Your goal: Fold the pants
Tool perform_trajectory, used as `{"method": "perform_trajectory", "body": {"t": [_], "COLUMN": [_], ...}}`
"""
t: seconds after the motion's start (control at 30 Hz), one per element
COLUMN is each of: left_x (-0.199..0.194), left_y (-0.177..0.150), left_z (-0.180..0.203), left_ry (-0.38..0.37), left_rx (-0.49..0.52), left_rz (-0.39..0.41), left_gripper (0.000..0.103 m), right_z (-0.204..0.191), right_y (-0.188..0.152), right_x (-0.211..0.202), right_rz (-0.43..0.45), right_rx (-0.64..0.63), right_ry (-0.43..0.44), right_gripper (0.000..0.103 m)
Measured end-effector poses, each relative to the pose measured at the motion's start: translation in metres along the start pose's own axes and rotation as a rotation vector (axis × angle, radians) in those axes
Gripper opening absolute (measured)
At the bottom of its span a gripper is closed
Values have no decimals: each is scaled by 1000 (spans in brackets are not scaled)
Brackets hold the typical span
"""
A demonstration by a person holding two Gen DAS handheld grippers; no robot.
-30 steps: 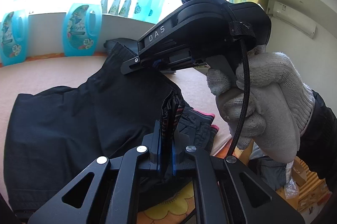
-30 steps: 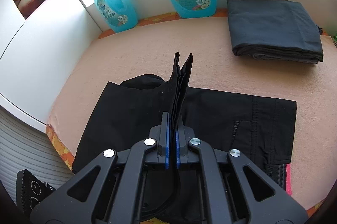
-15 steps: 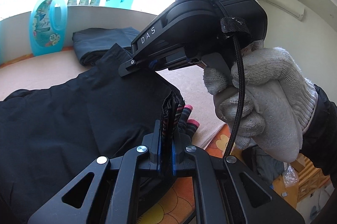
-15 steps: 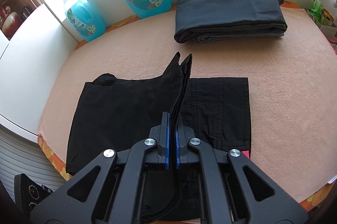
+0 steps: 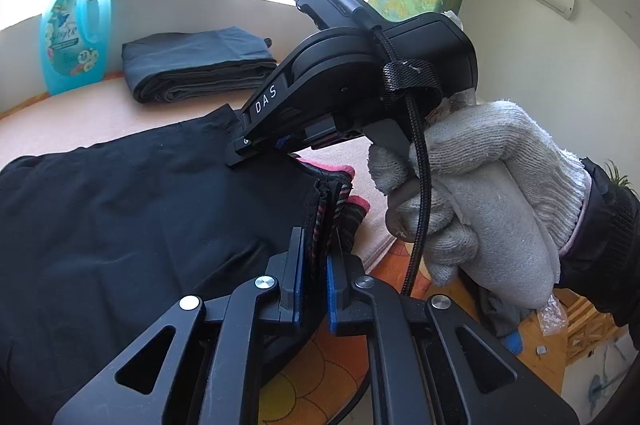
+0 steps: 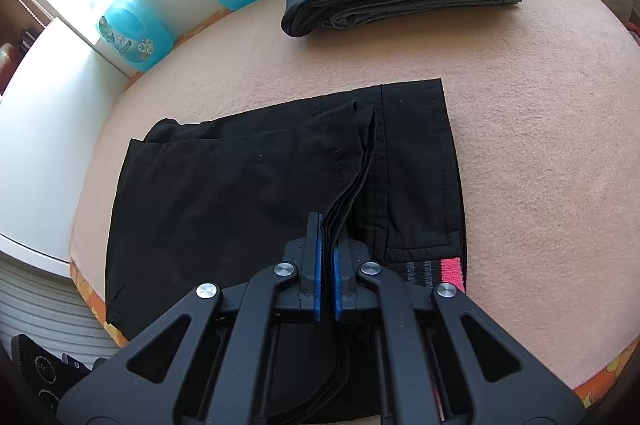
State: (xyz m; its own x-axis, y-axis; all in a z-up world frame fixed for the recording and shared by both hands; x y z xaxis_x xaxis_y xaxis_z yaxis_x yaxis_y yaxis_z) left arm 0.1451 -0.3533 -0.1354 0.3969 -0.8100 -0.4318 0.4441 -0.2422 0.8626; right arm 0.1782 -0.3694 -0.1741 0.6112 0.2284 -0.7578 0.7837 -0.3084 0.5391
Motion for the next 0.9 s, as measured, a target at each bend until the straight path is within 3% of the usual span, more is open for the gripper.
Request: {"method": "perform_trajectory", "body": {"t": [0.17,0.27,0.3,0.4,0.43,0.63,0.9], "left_x": [-18,-33,-40,-62,-70,-107,-121], "left_y": [-5,-5,-4,-1,0,3,-28], "left_z": [4,-3,-7,-22,-28,-73,-136], "left_ry": [-11,0,7,49,69,233,381], "left_rx": [0,-18,-25,-50,-60,-61,-153], "left_rz": [-14,-9,-2,28,39,108,43], "left_gripper": [16,18,18,20,20,20,20], "right_z": [2,0,-3,-8,-11,-29,-82], "right_y": [-1,2,3,9,11,18,7], "right_x": [3,-2,-4,-17,-22,-47,-56], "right_rz": [-2,28,37,102,128,218,229], "right_rx": [-7,-52,-62,-109,-126,-139,-217], "right_ry": [-13,-65,-72,-122,-132,-121,-16], "right_gripper": [5,14,19,57,60,60,60]}}
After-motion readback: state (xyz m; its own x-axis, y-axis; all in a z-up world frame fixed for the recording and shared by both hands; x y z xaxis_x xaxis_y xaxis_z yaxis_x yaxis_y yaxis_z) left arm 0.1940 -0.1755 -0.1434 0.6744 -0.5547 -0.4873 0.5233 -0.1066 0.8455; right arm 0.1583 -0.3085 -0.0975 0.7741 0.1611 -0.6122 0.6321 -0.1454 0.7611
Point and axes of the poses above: each gripper's, at about its wrist camera, not at the fingertips, and x roughly the way its jaws point, z to its right, y to its top, the point moved 6 cm from there along x, roughly the way its jaws point, and after that the axes turned 10 degrees about z, right-handed, at the moved point
